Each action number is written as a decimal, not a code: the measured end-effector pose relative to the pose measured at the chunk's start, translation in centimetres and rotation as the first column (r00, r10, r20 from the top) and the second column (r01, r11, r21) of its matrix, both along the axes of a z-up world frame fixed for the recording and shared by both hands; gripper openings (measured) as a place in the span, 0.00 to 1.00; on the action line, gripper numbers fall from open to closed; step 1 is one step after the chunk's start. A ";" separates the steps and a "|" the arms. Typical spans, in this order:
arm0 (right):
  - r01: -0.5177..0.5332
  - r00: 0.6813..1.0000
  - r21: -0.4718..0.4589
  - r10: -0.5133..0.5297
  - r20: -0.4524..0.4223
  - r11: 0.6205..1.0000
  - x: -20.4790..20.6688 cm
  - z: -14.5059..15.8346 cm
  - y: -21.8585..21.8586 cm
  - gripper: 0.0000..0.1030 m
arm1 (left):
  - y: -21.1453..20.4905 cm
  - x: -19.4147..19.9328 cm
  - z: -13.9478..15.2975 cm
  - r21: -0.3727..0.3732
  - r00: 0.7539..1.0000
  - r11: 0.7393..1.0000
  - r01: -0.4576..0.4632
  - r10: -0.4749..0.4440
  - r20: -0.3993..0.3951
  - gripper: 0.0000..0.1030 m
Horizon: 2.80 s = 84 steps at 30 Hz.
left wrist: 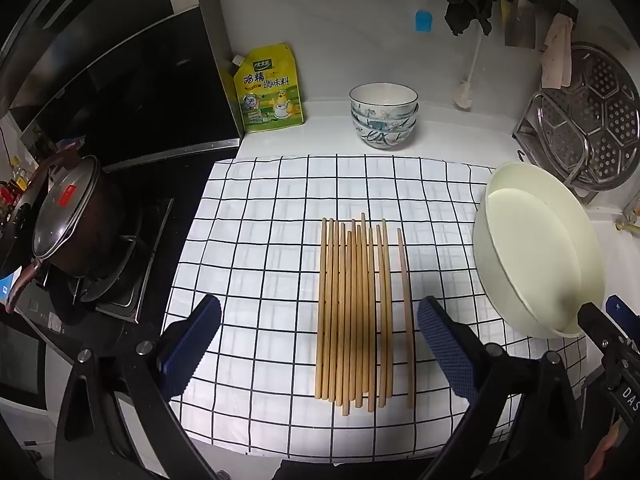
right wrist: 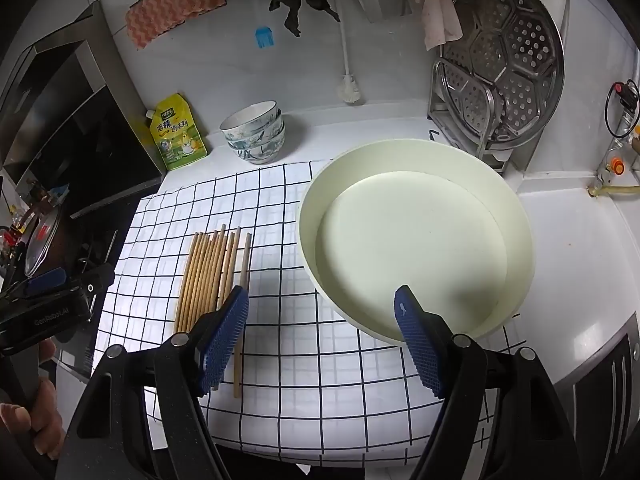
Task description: Organize utensils
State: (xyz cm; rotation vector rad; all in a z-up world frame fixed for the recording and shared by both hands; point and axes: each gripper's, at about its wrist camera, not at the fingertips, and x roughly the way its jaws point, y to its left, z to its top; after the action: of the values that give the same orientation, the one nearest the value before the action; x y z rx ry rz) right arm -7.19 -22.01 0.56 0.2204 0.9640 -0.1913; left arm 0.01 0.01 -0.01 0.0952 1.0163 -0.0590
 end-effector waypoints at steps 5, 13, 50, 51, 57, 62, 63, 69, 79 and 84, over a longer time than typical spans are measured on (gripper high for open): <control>0.004 1.000 0.000 -0.004 -0.005 1.000 0.0 0.0 -0.1 0.70 | 0.0 0.0 0.0 0.005 1.000 1.000 0.000 0.000 0.002 0.94; -0.001 1.000 -0.001 0.001 0.006 1.000 -0.1 0.4 0.3 0.70 | 0.1 -0.2 0.3 0.007 1.000 1.000 -0.003 0.003 0.016 0.94; -0.005 1.000 -0.011 0.005 0.020 1.000 -0.3 0.4 0.3 0.70 | 0.4 -0.3 0.6 0.007 1.000 1.000 -0.004 0.004 0.030 0.94; -0.006 1.000 -0.011 0.006 0.020 1.000 -0.2 0.4 0.3 0.70 | 0.5 -0.2 0.6 0.007 1.000 1.000 -0.005 0.005 0.030 0.94; -0.006 1.000 -0.011 0.006 0.021 1.000 -0.1 0.5 0.3 0.70 | 0.5 -0.1 0.7 0.008 0.999 1.000 -0.006 0.006 0.031 0.94; -0.005 1.000 -0.014 0.005 0.025 1.000 0.0 0.5 0.5 0.70 | 0.7 -0.1 0.7 0.008 0.999 1.000 -0.007 0.007 0.032 0.94; -0.005 1.000 -0.015 0.005 0.025 1.000 0.0 0.5 0.5 0.70 | 0.7 -0.1 0.7 0.009 0.999 1.000 -0.007 0.007 0.032 0.94; -0.005 1.000 -0.015 0.005 0.025 1.000 0.0 0.6 0.4 0.70 | 0.7 -0.1 0.7 0.008 0.999 1.000 -0.006 0.005 0.032 0.94; -0.006 1.000 -0.014 0.006 0.024 1.000 0.0 0.6 0.4 0.70 | 0.7 -0.1 0.7 0.008 0.999 1.000 -0.005 0.005 0.032 0.94; -0.006 1.000 -0.014 0.006 0.024 1.000 0.0 0.5 0.4 0.70 | 0.8 0.1 0.7 0.008 1.000 1.000 -0.004 0.004 0.031 0.94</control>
State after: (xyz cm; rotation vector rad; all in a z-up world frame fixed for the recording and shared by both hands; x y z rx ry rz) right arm -7.15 -21.58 1.10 0.2069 0.9390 -0.1892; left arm 0.13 0.83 0.73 0.1009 0.9856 -0.0498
